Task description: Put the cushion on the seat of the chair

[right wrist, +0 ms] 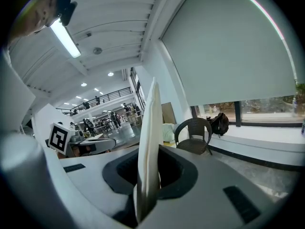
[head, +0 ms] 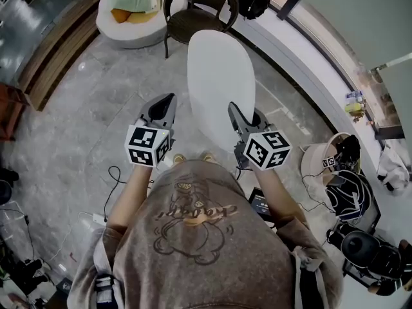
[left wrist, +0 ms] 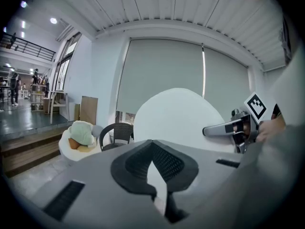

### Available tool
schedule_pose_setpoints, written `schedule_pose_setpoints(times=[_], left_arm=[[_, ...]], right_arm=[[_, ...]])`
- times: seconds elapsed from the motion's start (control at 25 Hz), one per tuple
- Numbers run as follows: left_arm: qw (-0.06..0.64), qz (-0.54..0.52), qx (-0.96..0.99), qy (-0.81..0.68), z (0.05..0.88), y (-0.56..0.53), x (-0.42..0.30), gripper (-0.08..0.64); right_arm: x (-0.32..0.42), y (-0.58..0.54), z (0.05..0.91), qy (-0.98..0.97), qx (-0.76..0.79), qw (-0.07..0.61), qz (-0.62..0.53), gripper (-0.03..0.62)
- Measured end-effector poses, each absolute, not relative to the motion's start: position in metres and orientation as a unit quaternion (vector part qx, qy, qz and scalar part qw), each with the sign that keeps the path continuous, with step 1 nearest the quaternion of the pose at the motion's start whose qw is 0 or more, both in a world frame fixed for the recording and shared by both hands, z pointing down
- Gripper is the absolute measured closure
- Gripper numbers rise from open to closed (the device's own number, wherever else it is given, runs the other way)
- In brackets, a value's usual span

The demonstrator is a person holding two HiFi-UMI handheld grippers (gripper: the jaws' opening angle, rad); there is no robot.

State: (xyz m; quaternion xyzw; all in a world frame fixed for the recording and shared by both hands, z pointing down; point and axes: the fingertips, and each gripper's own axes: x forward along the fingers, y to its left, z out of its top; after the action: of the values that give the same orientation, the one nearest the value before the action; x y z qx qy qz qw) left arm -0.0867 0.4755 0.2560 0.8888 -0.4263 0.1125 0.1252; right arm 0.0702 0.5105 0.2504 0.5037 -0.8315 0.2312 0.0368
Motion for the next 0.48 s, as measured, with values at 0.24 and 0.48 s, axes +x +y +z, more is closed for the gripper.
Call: schedule_pose_setpoints(times=[0.24,0.48], left_arm=[[0.113,0.119,0.899,-0.407,0.259,0.468,-0.101,0.555],[0.120,0.123,0.899,-0.403,0.262,0.452,-0.106,0.555]], right_arm=[[0.063,0.508,0.248,-0.820,0.521,0.017,0.237,0.524],[0.062,0.491,0.251,-0.814,0.527,0.024,0.243,0.523]])
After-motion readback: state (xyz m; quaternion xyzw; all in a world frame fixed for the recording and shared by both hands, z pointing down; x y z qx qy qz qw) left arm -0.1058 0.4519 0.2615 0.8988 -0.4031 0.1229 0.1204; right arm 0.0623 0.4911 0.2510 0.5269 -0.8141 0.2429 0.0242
